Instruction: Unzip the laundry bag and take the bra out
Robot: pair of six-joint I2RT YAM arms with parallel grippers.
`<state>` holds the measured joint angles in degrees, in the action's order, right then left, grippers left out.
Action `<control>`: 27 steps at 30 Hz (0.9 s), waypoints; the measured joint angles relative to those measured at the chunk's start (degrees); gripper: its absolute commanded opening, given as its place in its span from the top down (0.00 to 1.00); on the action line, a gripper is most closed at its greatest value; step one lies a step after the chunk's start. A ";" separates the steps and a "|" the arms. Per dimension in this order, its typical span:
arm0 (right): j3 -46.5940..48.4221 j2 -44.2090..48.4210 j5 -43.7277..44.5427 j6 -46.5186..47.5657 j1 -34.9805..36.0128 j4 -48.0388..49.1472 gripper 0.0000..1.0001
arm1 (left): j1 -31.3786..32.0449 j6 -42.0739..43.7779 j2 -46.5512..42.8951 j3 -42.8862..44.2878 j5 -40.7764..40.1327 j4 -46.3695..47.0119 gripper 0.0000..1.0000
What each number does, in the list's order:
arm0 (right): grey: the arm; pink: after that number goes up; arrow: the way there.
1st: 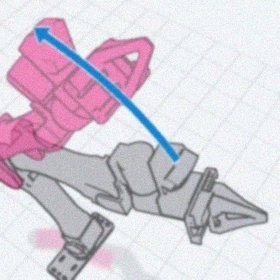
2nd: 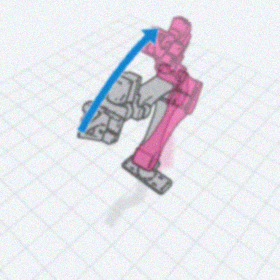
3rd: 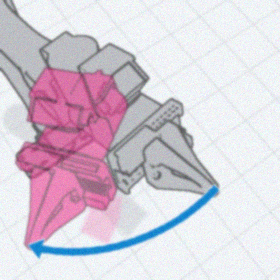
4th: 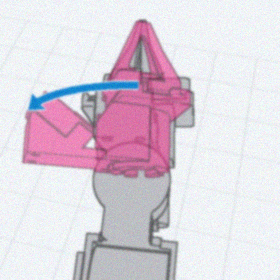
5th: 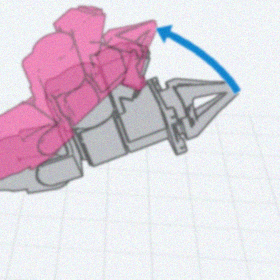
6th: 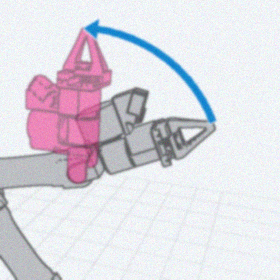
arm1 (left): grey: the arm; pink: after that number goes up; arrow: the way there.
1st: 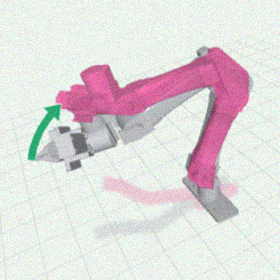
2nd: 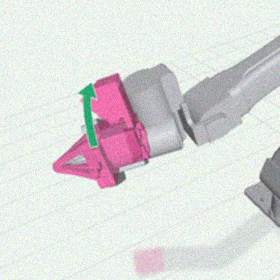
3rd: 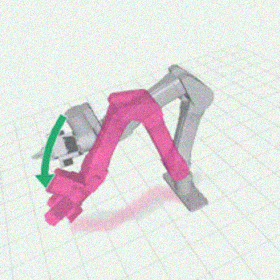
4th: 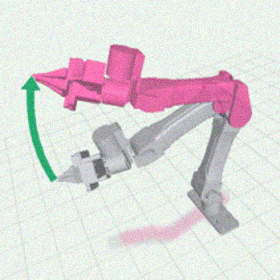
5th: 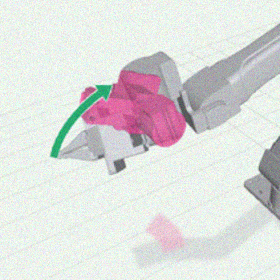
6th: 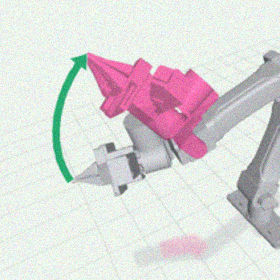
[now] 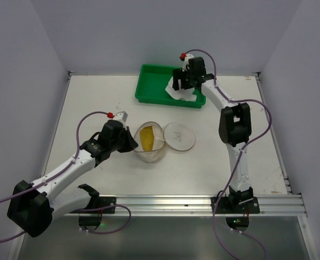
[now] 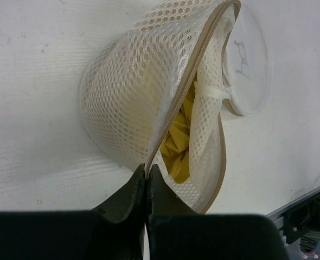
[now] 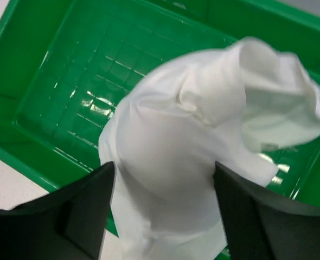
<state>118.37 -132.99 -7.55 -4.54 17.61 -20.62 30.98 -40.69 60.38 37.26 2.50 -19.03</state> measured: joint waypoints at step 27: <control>-60.59 43.01 1.49 -24.24 19.71 6.45 0.07 | -0.22 0.96 1.70 1.40 -1.05 0.72 1.00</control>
<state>57.78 -89.97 -6.07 -28.77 37.32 -14.17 30.76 -39.72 62.08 38.65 1.45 -18.31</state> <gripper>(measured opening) 0.957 0.018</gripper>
